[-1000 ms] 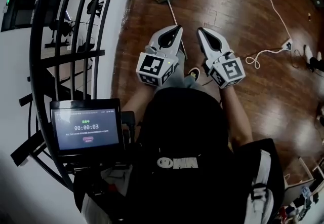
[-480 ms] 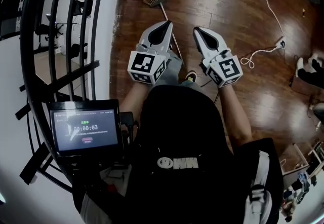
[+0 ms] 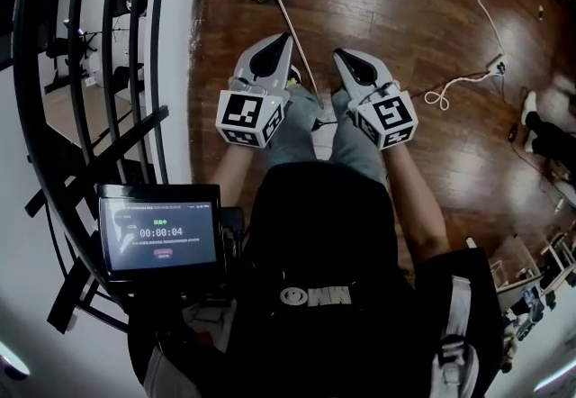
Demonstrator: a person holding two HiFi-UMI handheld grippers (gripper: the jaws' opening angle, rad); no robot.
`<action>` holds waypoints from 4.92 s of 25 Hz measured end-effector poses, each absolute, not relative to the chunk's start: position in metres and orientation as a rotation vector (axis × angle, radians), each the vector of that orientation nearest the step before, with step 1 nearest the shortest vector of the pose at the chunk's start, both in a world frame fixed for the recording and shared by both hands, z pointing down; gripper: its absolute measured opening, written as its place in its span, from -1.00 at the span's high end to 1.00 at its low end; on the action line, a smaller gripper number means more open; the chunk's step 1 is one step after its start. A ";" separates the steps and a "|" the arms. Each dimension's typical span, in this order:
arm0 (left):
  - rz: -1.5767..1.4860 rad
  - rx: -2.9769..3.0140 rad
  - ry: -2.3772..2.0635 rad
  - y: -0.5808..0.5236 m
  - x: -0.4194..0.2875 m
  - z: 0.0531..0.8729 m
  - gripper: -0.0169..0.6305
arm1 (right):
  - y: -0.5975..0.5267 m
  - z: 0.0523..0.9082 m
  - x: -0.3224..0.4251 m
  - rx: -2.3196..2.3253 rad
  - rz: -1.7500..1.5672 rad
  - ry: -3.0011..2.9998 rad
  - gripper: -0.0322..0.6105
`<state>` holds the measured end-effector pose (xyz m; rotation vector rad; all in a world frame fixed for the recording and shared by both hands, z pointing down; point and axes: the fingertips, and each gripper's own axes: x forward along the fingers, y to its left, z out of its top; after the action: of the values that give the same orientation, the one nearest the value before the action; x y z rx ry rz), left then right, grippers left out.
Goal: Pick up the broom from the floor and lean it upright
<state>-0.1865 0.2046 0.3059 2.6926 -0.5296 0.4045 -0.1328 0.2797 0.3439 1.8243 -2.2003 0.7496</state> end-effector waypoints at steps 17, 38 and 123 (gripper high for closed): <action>0.392 2.463 -0.546 0.152 -0.174 0.593 0.36 | 0.204 0.763 -0.150 1.215 1.252 -1.909 0.44; 0.563 2.321 -0.723 0.163 -0.245 0.831 0.16 | 0.284 1.103 -0.179 1.151 1.310 -1.444 0.37; 1.130 2.687 -0.236 0.144 -0.120 0.838 0.77 | 0.118 0.647 -0.007 2.165 0.829 -2.079 -0.01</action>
<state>-0.1201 0.1443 0.8385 2.6870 -0.2364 1.1303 -0.0074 0.1181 0.6466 2.1651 -2.0788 0.8287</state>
